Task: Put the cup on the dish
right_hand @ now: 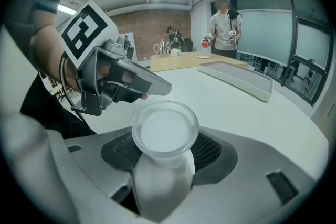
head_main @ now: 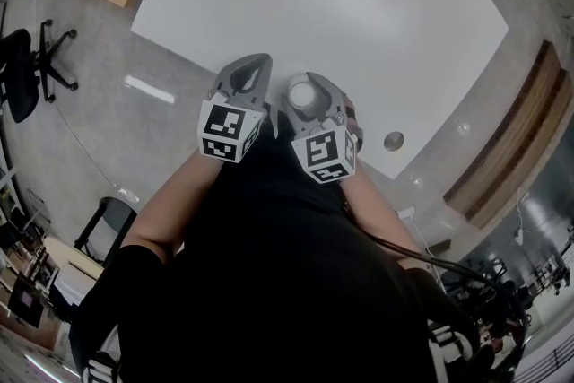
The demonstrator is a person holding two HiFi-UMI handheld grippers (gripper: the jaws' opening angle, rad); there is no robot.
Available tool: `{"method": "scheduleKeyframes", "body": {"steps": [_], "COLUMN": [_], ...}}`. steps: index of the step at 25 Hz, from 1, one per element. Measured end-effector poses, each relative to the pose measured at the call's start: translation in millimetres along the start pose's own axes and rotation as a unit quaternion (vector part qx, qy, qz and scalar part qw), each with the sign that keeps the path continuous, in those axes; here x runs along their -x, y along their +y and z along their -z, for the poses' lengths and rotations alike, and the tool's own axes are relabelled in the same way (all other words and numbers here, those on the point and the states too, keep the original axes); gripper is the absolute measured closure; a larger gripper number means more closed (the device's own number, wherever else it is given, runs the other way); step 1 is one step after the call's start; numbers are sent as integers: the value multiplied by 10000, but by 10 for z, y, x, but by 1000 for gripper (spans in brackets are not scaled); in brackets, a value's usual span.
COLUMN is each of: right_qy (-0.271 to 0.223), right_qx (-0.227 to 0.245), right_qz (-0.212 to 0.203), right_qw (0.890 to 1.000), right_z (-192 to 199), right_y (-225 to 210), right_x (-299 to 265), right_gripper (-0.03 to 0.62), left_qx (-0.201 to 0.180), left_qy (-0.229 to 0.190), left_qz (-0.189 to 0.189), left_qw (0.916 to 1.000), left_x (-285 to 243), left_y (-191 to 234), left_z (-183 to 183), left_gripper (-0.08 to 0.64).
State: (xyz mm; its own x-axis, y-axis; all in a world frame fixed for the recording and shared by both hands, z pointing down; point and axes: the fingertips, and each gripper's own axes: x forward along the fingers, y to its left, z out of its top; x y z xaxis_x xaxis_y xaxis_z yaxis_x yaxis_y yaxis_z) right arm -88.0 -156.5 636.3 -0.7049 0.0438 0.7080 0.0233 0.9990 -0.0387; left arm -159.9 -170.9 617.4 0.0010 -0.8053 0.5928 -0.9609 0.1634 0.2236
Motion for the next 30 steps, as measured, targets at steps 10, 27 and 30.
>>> {"method": "scheduleKeyframes", "body": {"steps": [10,27,30], "right_qy": [-467,-1206,-1248], "right_qx": [-340,-91,-112], "right_qz": [169,700,752], "right_qw": [9982,9902,9893], "right_z": [-622,-1700,-1764], "right_y": [-171,-422,-443], "right_x": [525,1446,1540], "right_gripper": [341,341,341], "left_qx": [-514,-1286,-1335], "left_qy": [-461,-1414,-1486], "left_qz": [187,582,575], "left_qw": [9974,9798,9782], "left_x": [216,718,769], "left_y": [-188,-605,-628], "left_z": [-710,-1861,-1948], "left_gripper": [551,551,551]}}
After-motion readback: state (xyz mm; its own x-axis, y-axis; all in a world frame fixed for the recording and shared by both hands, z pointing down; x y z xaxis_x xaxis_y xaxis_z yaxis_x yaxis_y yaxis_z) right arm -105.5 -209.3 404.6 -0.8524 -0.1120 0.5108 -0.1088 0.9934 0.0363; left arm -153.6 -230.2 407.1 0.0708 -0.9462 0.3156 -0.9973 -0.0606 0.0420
